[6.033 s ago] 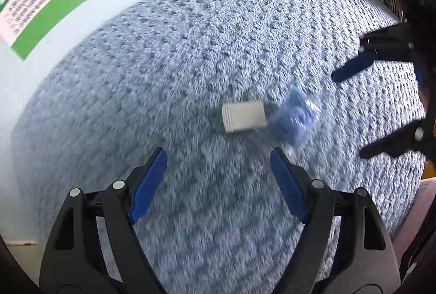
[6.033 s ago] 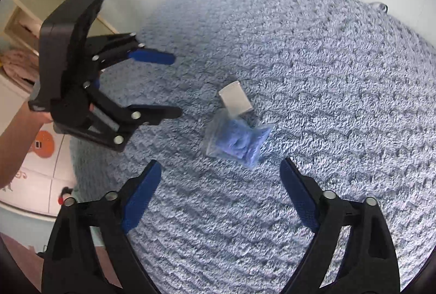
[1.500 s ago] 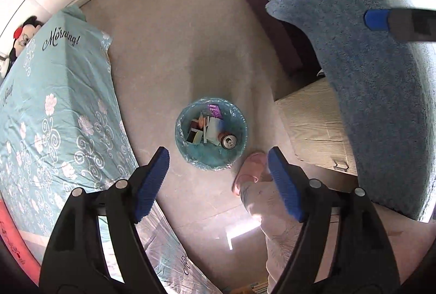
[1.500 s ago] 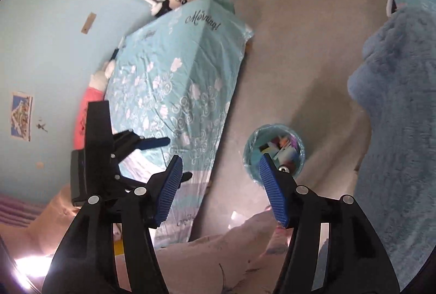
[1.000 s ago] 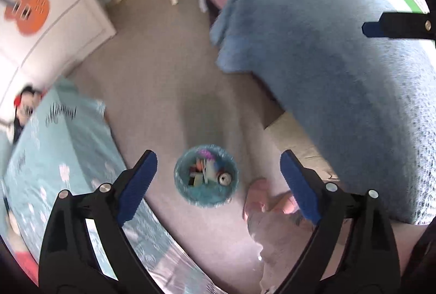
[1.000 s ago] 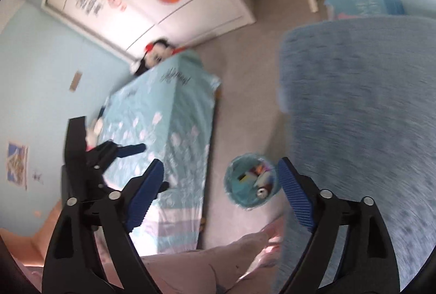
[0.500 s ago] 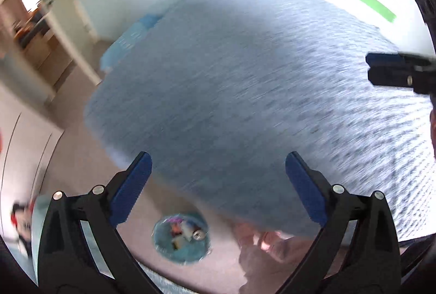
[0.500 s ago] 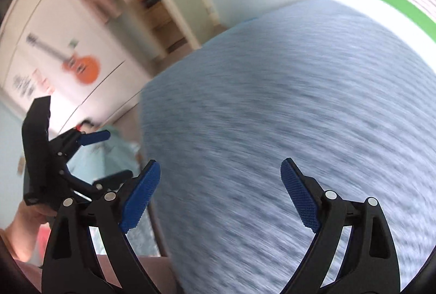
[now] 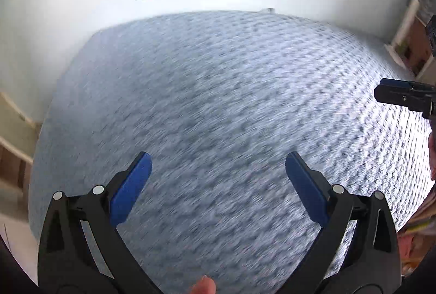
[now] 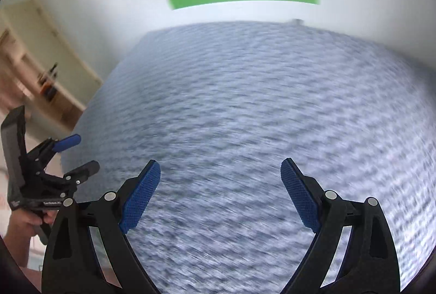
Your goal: Collect trash
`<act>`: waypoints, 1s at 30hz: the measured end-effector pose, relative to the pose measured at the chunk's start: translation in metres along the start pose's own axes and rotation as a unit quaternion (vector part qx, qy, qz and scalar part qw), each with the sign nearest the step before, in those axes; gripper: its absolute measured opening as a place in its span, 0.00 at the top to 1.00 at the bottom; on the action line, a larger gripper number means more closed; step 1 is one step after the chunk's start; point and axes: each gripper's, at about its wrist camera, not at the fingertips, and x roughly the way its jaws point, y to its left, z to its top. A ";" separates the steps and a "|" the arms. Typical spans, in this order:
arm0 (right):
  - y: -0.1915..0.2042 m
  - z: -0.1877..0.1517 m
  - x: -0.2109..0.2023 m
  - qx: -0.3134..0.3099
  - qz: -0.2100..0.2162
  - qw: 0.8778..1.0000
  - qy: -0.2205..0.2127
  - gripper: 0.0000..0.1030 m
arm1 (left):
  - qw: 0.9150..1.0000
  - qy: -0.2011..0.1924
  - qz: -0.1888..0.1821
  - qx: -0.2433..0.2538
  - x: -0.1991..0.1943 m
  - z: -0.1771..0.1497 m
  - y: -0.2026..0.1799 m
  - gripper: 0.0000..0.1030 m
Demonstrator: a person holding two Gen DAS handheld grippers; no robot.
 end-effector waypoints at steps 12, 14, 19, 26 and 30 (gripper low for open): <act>-0.141 -0.040 -0.049 0.063 -0.091 0.993 -0.034 0.13 | 0.995 -0.010 -0.068 0.077 0.034 0.054 -0.154 0.07; -0.160 -0.040 -0.049 0.049 -0.100 0.993 -0.027 0.13 | 0.996 -0.005 -0.070 0.062 0.041 0.062 -0.171 0.07; -0.211 -0.031 -0.054 0.022 -0.116 0.993 -0.019 0.13 | 0.997 0.008 -0.072 0.033 0.065 0.078 -0.224 0.07; -0.285 -0.032 -0.064 0.043 -0.131 0.990 -0.030 0.13 | 0.997 0.015 -0.069 0.044 0.093 0.089 -0.288 0.07; -0.316 -0.037 -0.062 0.050 -0.152 0.987 -0.032 0.13 | 0.996 0.022 -0.073 0.055 0.108 0.094 -0.314 0.07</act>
